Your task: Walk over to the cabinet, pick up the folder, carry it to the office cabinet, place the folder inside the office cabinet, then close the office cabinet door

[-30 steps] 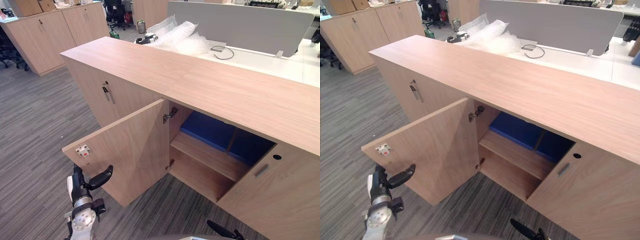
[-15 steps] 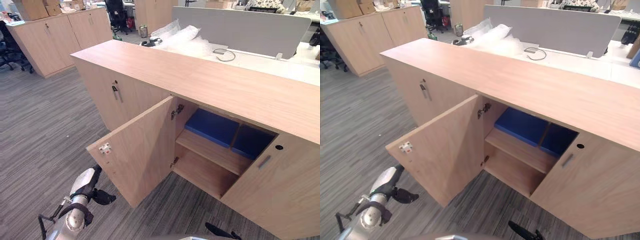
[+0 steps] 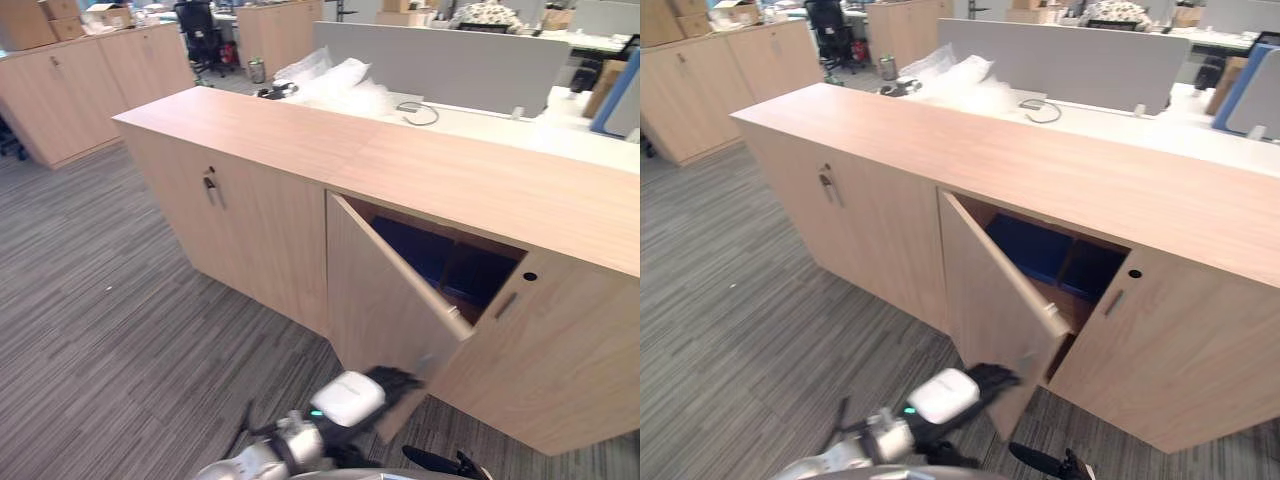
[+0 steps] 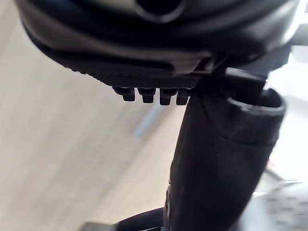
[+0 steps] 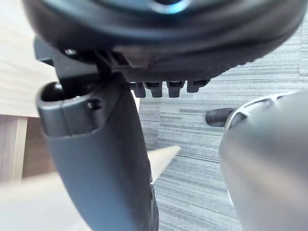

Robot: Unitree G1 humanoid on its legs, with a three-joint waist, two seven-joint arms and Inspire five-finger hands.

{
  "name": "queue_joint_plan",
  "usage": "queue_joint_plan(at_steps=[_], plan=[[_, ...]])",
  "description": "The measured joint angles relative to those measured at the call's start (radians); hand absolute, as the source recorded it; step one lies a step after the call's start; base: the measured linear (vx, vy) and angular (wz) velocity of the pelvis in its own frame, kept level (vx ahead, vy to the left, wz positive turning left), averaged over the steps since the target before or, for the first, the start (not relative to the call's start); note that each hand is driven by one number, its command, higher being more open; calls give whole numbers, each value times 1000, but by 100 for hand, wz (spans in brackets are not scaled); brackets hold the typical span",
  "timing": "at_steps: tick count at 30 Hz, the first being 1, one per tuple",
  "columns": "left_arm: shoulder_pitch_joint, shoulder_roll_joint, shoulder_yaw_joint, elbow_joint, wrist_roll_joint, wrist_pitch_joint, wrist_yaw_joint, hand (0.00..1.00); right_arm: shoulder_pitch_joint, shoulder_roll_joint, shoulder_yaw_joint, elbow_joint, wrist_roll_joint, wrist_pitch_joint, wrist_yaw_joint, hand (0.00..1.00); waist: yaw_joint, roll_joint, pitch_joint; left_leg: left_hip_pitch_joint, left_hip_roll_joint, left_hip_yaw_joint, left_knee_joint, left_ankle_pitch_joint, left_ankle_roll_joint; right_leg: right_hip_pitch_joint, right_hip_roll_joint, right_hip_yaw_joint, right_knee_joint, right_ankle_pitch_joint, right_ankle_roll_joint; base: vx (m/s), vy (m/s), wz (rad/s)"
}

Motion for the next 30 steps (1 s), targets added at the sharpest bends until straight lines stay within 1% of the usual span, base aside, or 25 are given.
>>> queue_joint_plan(at_steps=[1,3,6,7,9,10,11,12,13,14,15,16,17,18,19,20,21,22,23,24,25,26,27,28,30], plan=[[-11,-27,-37,-26,0,-46,-10,100,-3,-3,0,0,0,-1,-6,100,-7,7,1,6,0,3,0,-2,0,2,1,5,-4,-1,-3,27,1,-13],[-42,-54,-42,-25,2,-74,-27,100,-8,-10,2,2,0,-1,-16,100,-9,16,10,18,2,14,0,-4,-2,9,4,13,-10,-1,-9,6,-1,-21],[-32,-73,-34,6,0,-72,-22,100,-16,-30,46,0,-7,-3,-22,100,-13,34,14,26,9,54,0,-13,-11,-5,10,41,-13,-1,-25,-22,-1,-37],[-24,-88,-32,51,0,-72,-22,100,-21,-39,78,0,-8,-2,-26,100,-20,39,18,24,11,59,-1,-19,-20,-9,11,32,-16,-3,-32,-29,-17,-14],[17,-142,-5,156,-1,-56,-24,100,-21,-43,86,0,-19,-2,-34,100,-30,40,19,25,17,69,-9,-19,-26,-12,12,5,-19,-8,-43,-10,-25,-20],[66,-185,65,206,-24,-43,-32,100,-20,-43,86,0,-19,-2,-37,100,-30,36,22,33,26,88,-13,-21,-32,-13,18,3,-23,-5,-48,33,-41,-45],[116,-237,158,246,-87,-15,-60,100,-16,-42,86,0,-19,-2,-37,100,-30,30,24,40,39,110,-11,-27,-42,-13,29,2,-28,-5,-60,46,-48,-52],[139,-266,202,268,-180,10,-81,100,-12,-40,86,-1,-19,0,-37,100,-30,25,27,42,48,124,2,-40,-52,-13,35,2,-30,-8,-60,63,-68,-66],[174,-328,306,321,-410,67,-100,100,-10,-38,86,-1,-18,2,-36,100,-27,17,34,28,84,159,76,-89,-75,-10,50,2,-31,-14,-67,81,-117,-90],[182,-377,416,377,-628,117,-114,100,-7,-39,81,-1,-17,3,-34,100,-17,24,36,-2,153,194,199,-161,-102,-8,85,5,-30,-30,-90,137,-190,-102],[181,-396,474,404,-699,136,-114,100,-5,-41,77,-1,-17,3,-33,100,-12,32,38,-15,197,211,265,-194,-110,-7,109,9,-30,-37,-100,209,-214,-120],[171,-396,576,452,-825,167,-113,100,-1,-43,73,0,-10,4,-33,100,4,42,43,-33,276,235,409,-235,-107,-2,154,48,-31,-39,-103,272,-212,-121],[161,-373,656,506,-933,197,-113,100,3,-37,66,2,4,11,-35,100,4,40,47,-85,341,205,571,-234,-97,0,190,92,-25,-36,-107,256,-166,-115],[160,-365,696,529,-979,210,-112,100,4,-31,54,2,3,14,-35,100,2,34,50,-121,361,159,654,-218,-72,4,198,112,-24,-38,-108,213,-134,-99],[159,-370,766,563,-1051,222,-106,100,0,-26,37,1,4,19,-35,100,6,22,65,-176,352,51,743,-229,-68,8,204,147,-13,-47,-123,257,-42,-119],[168,-388,845,583,-1190,234,-94,100,-9,-39,16,2,4,30,-38,100,24,19,100,-214,264,-109,750,-282,-88,-1,198,210,16,-60,-128,240,24,-138],[178,-404,878,584,-1247,234,-86,100,-9,-39,-6,2,5,35,-38,100,39,18,110,-232,204,-190,719,-302,-89,-7,194,248,27,-63,-128,263,132,-129],[184,-416,900,584,-1271,233,-85,100,-9,-39,-8,2,5,37,-40,100,51,20,117,-237,169,-237,688,-311,-88,-10,192,273,33,-65,-127,186,220,-115],[196,-437,941,589,-1301,232,-87,100,-10,-33,-5,0,5,37,-40,100,65,22,122,-242,120,-328,601,-310,-89,-15,191,314,41,-69,-117,198,294,-109],[198,-461,979,607,-1339,231,-93,100,-10,-32,0,-5,6,38,-35,100,64,40,116,-239,104,-398,489,-283,-85,-26,197,341,54,-82,-91,132,253,-100],[195,-477,1002,630,-1355,226,-102,100,-8,-38,0,-9,5,37,-32,100,64,51,113,-237,107,-401,468,-230,-79,-29,202,352,58,-88,-78,125,215,-69],[181,-493,1057,696,-1382,225,-112,100,-4,-29,-1,-14,5,38,-32,100,57,35,103,-213,93,-364,440,-226,-70,-26,183,363,63,-94,-68,101,147,-51],[178,-496,1078,719,-1391,225,-112,100,-1,-20,0,-20,5,39,-31,100,58,22,97,-200,87,-343,423,-224,-68,-30,171,361,68,-97,-65,138,172,-67],[172,-494,1125,766,-1397,224,-112,100,8,-4,1,-40,6,39,-26,100,60,3,83,-176,77,-305,391,-222,-63,-34,153,366,71,-102,-58,135,146,-66],[156,-484,1181,856,-1397,225,-110,100,23,12,-1,-63,30,31,-19,100,60,-9,62,-142,60,-275,341,-210,-46,-36,135,383,64,-102,-54,138,113,-46]])
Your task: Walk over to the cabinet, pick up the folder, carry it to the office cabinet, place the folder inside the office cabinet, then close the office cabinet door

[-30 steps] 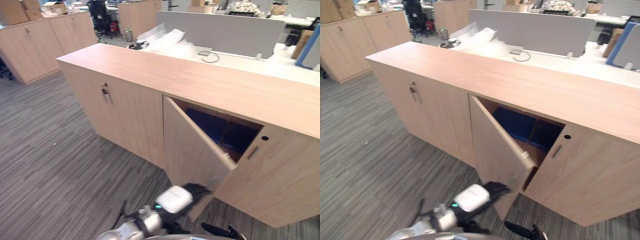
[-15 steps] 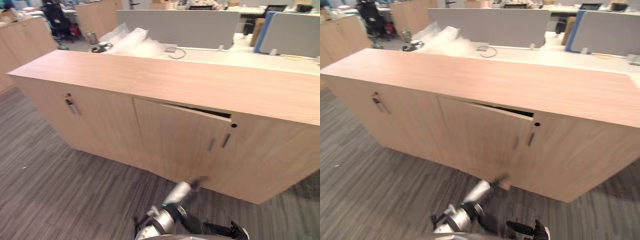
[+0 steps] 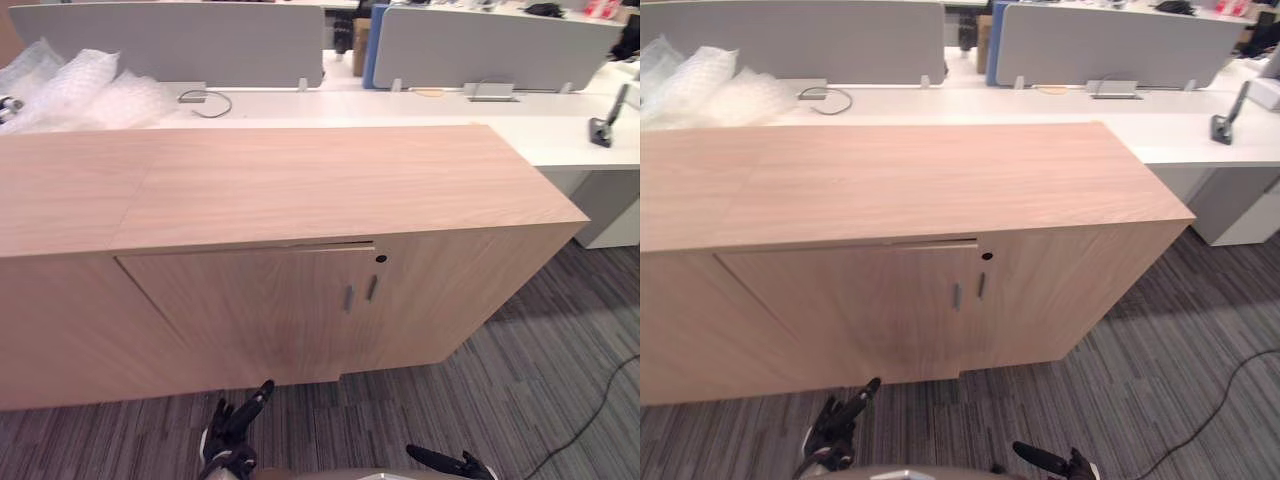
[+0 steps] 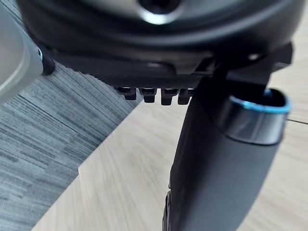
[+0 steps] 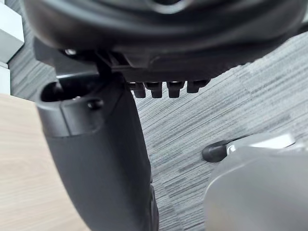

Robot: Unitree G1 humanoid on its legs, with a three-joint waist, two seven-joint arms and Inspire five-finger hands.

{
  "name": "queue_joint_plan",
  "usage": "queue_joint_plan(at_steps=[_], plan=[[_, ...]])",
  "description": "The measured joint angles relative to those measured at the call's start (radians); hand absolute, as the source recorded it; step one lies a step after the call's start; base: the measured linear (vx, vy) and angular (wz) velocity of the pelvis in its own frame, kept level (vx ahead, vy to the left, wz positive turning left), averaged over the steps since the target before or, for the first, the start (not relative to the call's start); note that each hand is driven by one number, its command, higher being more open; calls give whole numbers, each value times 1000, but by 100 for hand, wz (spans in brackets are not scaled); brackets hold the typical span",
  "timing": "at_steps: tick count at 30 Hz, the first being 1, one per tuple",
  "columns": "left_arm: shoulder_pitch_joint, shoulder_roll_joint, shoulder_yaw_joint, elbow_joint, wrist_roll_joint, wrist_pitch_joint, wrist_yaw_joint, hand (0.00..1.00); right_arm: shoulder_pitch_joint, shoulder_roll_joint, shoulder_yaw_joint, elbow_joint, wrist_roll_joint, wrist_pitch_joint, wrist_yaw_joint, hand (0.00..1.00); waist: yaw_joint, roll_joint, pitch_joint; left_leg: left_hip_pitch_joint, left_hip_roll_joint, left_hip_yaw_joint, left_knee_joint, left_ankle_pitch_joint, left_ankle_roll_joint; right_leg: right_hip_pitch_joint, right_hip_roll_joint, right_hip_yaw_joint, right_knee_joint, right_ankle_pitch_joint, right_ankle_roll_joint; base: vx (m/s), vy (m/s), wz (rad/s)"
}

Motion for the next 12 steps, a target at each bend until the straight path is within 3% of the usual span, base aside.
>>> queue_joint_plan(at_steps=[4,7,12], plan=[[-2,14,48,145,8,8,3,100,6,40,-44,7,55,-3,17,100,-1,3,-39,108,-29,27,-159,58,8,39,-28,5,-50,6,10,160,19,-15],[12,3,59,184,49,8,6,100,4,36,-49,26,52,-9,31,100,9,22,-53,149,-20,25,-211,73,5,56,-17,-2,-57,6,11,77,-43,2],[14,8,79,213,157,8,7,100,-3,35,-79,55,55,-16,26,100,11,22,-52,181,-2,30,-255,95,-10,64,6,-4,-58,6,10,-2,-52,-4]])
